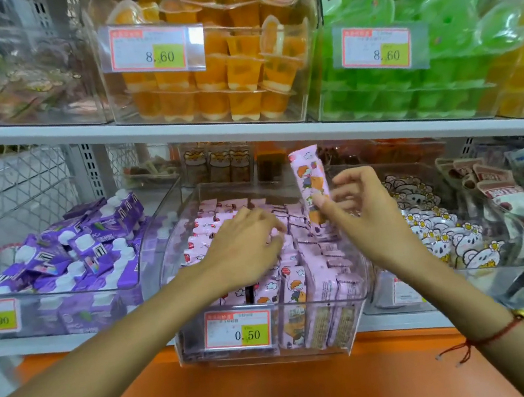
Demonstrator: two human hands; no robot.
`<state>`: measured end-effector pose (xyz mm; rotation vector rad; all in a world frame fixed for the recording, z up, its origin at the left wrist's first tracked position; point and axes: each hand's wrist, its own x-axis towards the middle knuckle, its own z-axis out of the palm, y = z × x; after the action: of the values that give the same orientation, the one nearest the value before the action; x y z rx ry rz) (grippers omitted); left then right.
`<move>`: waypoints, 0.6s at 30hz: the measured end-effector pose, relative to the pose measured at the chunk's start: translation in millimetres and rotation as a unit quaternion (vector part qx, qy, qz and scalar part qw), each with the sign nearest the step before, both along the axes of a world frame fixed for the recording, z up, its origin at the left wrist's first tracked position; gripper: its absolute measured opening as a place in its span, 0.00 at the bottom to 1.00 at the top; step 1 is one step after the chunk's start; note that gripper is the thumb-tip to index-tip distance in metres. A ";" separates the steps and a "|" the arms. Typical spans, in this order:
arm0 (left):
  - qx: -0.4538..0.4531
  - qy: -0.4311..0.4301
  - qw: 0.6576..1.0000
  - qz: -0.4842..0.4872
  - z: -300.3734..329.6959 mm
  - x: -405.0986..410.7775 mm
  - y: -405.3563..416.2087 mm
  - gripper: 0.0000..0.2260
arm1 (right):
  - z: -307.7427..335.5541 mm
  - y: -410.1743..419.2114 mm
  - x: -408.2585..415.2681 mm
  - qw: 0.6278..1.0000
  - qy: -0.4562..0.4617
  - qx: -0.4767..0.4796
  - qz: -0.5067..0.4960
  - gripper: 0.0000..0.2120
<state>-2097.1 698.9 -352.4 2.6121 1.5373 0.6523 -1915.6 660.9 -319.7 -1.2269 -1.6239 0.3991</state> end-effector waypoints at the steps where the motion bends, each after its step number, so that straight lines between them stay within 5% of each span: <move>1: 0.003 0.044 0.999 -0.010 -2.1 0.7 0.3 0.14 | 1.8 2.0 -0.2 0.999 0.028 -0.017 0.021 0.21; 4: -0.001 0.094 0.995 -0.030 -8.5 0.7 -5.5 0.16 | 3.2 7.7 -3.6 0.994 0.063 -0.066 0.066 0.19; 10: -0.004 0.010 0.997 -0.075 -12.1 -10.2 -30.8 0.15 | -6.2 18.9 -14.8 0.993 0.007 -0.098 0.073 0.13; 18: -0.015 -0.037 0.994 -0.099 -19.5 -19.3 -43.6 0.15 | -10.8 26.2 -16.8 0.977 -0.128 -0.121 0.123 0.26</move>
<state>-2116.4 655.3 -371.9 2.6407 1.2378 0.6931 -1932.5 687.1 -330.4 -1.3020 -2.0040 0.6313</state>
